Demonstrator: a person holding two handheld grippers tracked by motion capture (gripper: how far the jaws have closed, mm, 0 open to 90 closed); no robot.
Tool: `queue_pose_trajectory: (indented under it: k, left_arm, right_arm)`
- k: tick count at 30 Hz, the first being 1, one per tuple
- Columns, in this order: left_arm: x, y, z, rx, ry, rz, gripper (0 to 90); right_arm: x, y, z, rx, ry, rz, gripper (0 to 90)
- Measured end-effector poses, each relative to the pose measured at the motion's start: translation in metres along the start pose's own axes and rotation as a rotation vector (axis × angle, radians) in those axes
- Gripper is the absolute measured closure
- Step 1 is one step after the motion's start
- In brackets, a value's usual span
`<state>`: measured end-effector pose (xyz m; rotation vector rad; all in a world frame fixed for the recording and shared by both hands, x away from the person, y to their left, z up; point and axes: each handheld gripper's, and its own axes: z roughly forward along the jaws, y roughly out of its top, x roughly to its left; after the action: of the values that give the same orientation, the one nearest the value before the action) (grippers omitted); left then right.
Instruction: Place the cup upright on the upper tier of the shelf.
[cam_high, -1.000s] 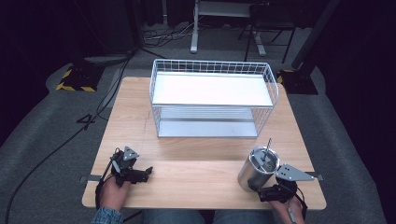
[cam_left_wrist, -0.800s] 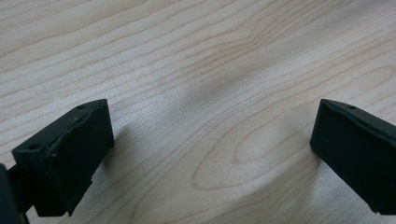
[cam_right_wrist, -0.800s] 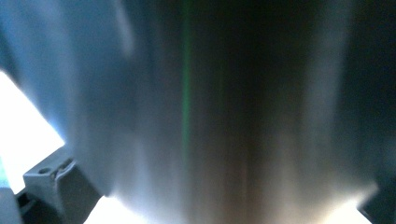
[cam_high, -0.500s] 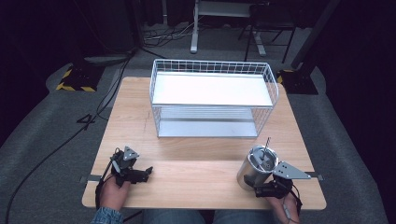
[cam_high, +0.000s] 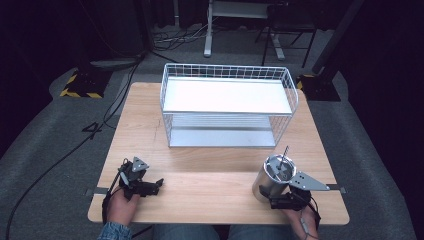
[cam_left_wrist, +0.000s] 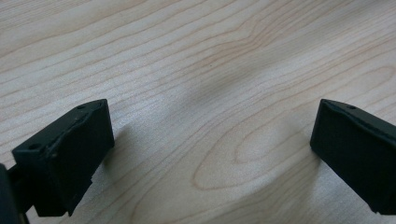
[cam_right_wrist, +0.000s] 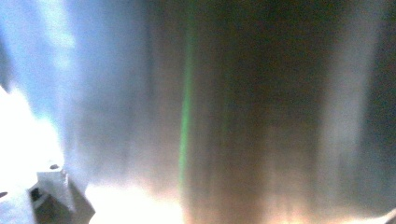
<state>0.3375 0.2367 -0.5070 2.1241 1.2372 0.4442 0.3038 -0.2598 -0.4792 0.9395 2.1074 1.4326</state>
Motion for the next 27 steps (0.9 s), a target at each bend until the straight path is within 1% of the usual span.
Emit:
queue_pose_trajectory:
  k: [4, 7, 10, 11, 12, 17, 18, 19, 22, 27]
  left_arm:
    - [0.0, 0.0, 0.0, 0.0, 0.0, 0.0, 0.0]
    - [0.0, 0.0, 0.0, 0.0, 0.0, 0.0, 0.1]
    - [0.0, 0.0, 0.0, 0.0, 0.0, 0.0, 0.1]
    - [0.0, 0.0, 0.0, 0.0, 0.0, 0.0, 0.1]
    - [0.0, 0.0, 0.0, 0.0, 0.0, 0.0, 0.1]
    - [0.0, 0.0, 0.0, 0.0, 0.0, 0.0, 0.1]
    - [0.0, 0.0, 0.0, 0.0, 0.0, 0.0, 0.0]
    - [0.0, 0.0, 0.0, 0.0, 0.0, 0.0, 0.1]
    - [0.0, 0.0, 0.0, 0.0, 0.0, 0.0, 0.0]
    - [0.0, 0.0, 0.0, 0.0, 0.0, 0.0, 0.1]
  right_arm:
    - [0.001, 0.002, 0.0, 0.01, -0.011, 0.006, 3.7]
    - [0.003, 0.007, 0.001, 0.039, -0.025, 0.017, 3.7]
    - [0.003, 0.011, 0.001, 0.053, -0.037, 0.002, 3.7]
    - [0.003, 0.011, 0.001, 0.053, -0.037, 0.002, 3.7]
    - [0.003, 0.015, -0.001, 0.056, -0.043, 0.005, 3.7]
    - [0.001, 0.024, -0.004, 0.045, -0.043, 0.012, 3.7]
    - [0.0, 0.03, -0.006, 0.038, -0.044, 0.007, 3.7]
    - [0.0, 0.03, -0.006, 0.038, -0.044, 0.007, 3.7]
    - [-0.001, 0.041, -0.01, 0.032, -0.049, 0.008, 3.7]
    - [-0.002, 0.054, -0.013, 0.023, -0.051, 0.0, 3.7]
